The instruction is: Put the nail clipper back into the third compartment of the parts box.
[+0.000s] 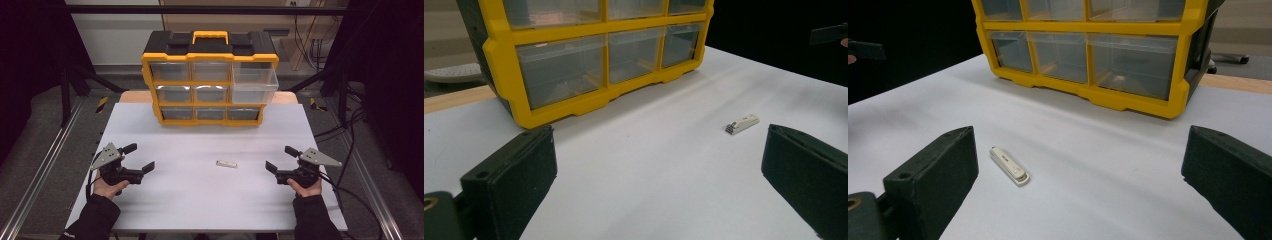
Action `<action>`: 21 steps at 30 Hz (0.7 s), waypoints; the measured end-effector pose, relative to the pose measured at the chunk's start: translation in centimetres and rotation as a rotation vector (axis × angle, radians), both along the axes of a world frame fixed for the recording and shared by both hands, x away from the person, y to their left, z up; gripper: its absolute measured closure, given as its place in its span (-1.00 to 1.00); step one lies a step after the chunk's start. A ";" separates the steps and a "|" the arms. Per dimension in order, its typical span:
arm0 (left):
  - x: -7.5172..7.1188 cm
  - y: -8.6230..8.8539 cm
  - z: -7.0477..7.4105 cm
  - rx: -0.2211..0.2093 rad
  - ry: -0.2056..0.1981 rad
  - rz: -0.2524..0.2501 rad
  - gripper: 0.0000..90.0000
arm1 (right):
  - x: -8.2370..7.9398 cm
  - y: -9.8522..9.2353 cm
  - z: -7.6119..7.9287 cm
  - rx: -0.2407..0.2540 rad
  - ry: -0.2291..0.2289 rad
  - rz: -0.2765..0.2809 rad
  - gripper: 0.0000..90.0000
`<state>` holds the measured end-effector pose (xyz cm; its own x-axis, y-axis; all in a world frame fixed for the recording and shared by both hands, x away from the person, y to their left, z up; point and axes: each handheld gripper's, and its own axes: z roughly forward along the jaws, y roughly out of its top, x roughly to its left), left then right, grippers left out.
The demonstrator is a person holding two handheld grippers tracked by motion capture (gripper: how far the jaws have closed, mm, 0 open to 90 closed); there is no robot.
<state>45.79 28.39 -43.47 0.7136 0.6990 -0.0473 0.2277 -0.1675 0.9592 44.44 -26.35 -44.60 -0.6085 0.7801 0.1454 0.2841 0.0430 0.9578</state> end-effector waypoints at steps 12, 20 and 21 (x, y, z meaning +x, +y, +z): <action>0.0 0.1 -0.2 0.000 -0.001 0.009 -0.96 | 0.0 0.2 0.7 -0.016 -0.012 0.009 -0.96; 0.1 0.1 -0.4 0.005 0.005 0.014 -0.96 | 0.4 1.1 1.4 -0.057 -0.015 0.017 -0.95; 0.1 0.1 -0.4 0.004 0.006 0.014 -0.96 | 0.4 1.1 1.4 -0.057 -0.015 0.017 -0.95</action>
<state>45.90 28.50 -43.86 0.7031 0.7094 -0.0486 0.2359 -0.1682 0.9571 44.88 -25.26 -43.25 -0.6235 0.7764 0.0918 0.2683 0.1022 0.9579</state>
